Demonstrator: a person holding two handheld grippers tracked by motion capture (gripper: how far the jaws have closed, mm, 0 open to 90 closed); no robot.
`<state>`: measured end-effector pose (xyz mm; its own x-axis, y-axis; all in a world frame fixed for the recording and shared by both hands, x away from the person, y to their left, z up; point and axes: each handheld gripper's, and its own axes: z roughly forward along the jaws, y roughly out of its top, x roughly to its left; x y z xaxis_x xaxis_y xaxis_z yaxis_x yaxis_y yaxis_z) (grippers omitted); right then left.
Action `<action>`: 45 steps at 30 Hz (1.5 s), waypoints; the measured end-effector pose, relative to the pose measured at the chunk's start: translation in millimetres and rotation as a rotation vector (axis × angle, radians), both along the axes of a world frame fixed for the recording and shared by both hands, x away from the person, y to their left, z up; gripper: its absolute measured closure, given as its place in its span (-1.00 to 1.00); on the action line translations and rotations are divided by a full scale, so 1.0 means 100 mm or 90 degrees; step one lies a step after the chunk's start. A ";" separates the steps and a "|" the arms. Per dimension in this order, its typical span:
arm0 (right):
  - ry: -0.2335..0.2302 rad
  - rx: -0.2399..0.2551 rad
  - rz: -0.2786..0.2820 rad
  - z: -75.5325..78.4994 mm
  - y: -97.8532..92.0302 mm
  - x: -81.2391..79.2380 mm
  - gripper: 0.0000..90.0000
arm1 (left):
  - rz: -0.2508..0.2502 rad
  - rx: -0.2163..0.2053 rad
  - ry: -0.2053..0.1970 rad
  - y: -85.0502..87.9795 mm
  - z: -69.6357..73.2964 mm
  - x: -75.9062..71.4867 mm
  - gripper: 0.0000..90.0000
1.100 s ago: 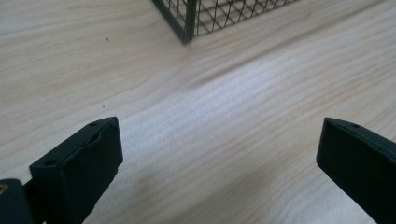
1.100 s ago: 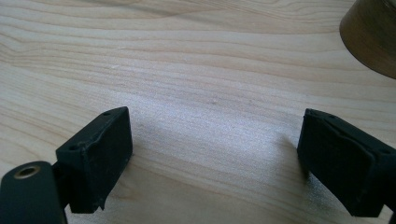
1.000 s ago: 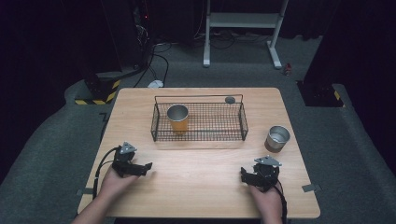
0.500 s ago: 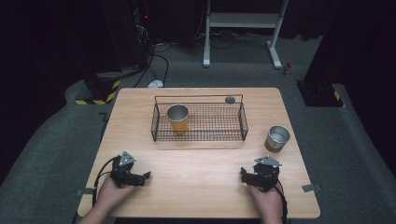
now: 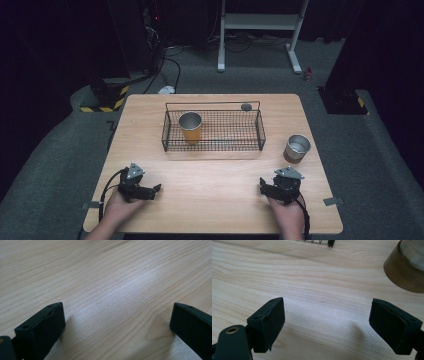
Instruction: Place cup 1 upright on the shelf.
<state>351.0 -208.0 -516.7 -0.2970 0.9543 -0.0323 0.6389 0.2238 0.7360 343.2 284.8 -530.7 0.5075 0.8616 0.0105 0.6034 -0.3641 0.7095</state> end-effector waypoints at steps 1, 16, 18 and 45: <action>-0.006 0.001 0.003 0.01 -0.01 0.00 -0.70 | 0.000 0.000 0.000 0.00 0.00 0.00 -0.99; -0.009 0.025 -0.051 0.09 -0.19 0.06 -0.71 | 0.010 0.000 0.007 -0.02 0.01 0.02 -0.99; -0.019 0.026 -0.064 0.14 -0.21 0.05 -0.70 | 0.015 -0.003 -0.001 -0.03 0.00 0.04 -0.99; -0.045 0.040 -0.141 0.26 -0.60 0.31 -0.76 | -0.003 -0.005 0.001 0.00 0.00 0.11 -0.99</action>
<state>382.2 -267.9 -491.2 -0.0794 0.9967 0.0162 0.6134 0.0360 0.7889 354.2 284.6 -531.1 0.5114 0.8594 0.0022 0.6033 -0.3608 0.7113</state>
